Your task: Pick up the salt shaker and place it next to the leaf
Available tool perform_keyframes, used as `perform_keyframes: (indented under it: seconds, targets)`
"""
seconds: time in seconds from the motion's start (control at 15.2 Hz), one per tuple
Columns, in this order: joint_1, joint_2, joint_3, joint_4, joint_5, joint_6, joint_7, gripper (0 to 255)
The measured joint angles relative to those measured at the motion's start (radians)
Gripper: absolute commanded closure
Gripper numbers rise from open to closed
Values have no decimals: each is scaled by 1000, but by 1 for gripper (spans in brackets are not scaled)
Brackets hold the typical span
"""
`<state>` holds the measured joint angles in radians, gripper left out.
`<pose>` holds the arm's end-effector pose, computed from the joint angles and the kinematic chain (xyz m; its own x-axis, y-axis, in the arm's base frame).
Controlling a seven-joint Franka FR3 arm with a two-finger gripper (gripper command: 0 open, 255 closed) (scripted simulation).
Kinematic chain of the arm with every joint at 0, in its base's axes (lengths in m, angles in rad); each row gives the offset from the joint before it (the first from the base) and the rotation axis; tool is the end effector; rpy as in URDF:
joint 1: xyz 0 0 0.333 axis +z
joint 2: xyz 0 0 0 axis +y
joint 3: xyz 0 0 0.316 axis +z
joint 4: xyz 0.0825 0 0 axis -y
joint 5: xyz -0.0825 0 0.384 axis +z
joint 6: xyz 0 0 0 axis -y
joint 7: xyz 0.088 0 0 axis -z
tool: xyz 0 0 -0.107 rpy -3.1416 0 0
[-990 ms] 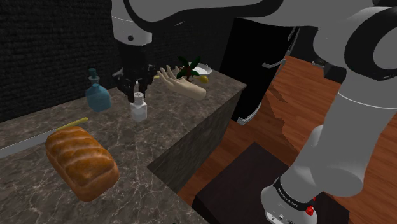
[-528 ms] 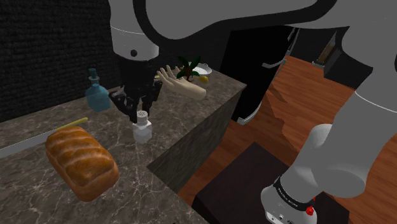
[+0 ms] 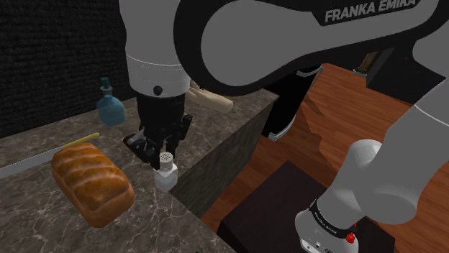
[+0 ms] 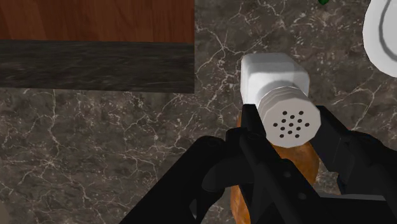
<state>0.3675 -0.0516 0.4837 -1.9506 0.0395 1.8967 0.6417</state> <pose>0.3543 0.4141 0.4967 0.9807 0.1948 -0.0145 0.1948 -0.9808 -0.0058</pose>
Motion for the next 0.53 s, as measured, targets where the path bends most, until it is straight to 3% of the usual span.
perform_keyframes:
  seconds: [0.53]
  targets:
    - [3, 25, 5, -83, -11, 105, 11, 255]
